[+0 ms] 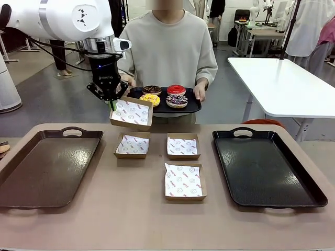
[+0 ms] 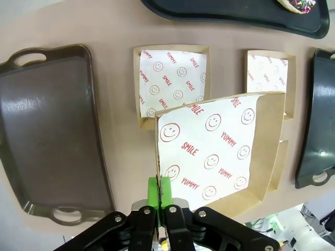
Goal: Individually package the donuts and arrange them on the tray.
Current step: Pick up one Paper togo box, then place the picked Paper togo box on the Handle tray while simultaneously picking up another Paper togo box from the table with the other hand.
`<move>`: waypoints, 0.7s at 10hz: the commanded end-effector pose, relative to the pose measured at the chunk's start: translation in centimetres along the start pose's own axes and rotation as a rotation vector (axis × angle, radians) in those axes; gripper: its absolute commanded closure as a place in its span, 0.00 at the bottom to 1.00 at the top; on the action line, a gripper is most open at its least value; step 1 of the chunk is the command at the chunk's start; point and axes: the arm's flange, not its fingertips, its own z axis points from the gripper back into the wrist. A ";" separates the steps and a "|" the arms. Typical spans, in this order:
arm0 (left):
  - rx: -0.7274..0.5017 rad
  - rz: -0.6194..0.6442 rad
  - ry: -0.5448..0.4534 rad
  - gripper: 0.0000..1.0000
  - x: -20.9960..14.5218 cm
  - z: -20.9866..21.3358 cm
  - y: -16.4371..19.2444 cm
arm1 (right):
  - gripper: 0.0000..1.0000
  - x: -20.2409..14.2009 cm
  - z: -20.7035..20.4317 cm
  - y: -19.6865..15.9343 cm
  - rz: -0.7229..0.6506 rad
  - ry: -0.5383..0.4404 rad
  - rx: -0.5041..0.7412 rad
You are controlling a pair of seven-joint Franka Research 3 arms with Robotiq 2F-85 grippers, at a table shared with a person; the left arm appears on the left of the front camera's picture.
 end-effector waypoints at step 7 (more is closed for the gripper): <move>0.002 0.008 -0.013 1.00 -0.6 -0.1 0.4 | 0.00 0.1 -0.1 0.1 0.003 -0.008 0.019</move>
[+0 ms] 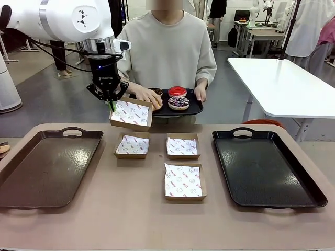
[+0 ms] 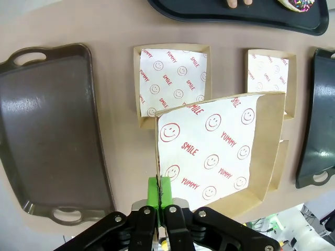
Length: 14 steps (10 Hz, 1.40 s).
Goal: Individually package the donuts and arrange them on the tray.
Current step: Place the picked Paper togo box on the Handle tray while simultaneously picking up another Paper togo box from the table with the other hand.
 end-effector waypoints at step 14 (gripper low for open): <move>0.001 0.007 -0.014 1.00 -0.6 0.0 0.3 | 0.00 0.1 -0.1 0.1 0.003 -0.008 0.019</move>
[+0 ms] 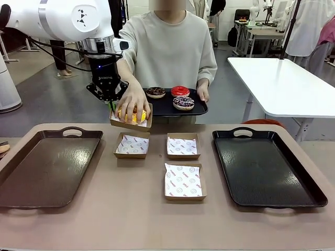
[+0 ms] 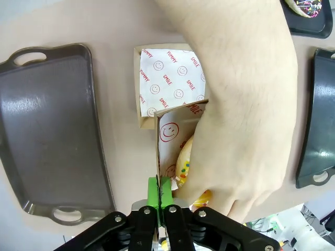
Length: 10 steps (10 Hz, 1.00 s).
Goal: Individually package the donuts and arrange them on the tray.
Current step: Place the picked Paper togo box on the Handle tray while simultaneously picking up another Paper togo box from the table with the other hand.
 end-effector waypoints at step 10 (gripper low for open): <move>0.001 0.006 -0.014 1.00 -0.6 0.0 0.3 | 0.00 0.1 -0.1 0.1 0.003 -0.008 0.019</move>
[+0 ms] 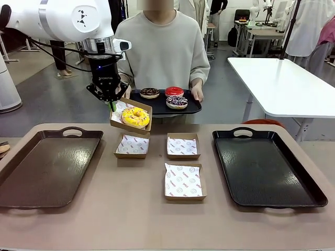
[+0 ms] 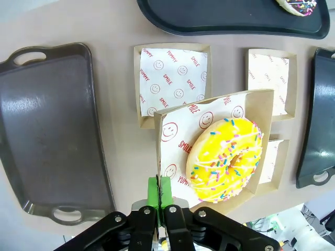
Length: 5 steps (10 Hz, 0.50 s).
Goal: Individually package the donuts and arrange them on the tray.
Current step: Place the picked Paper togo box on the Handle tray while simultaneously picking up another Paper togo box from the table with the other hand.
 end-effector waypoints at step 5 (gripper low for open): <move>0.000 0.000 0.000 0.99 0.0 0.0 0.0 | 0.00 0.1 -1.0 1.4 0.034 0.055 -0.081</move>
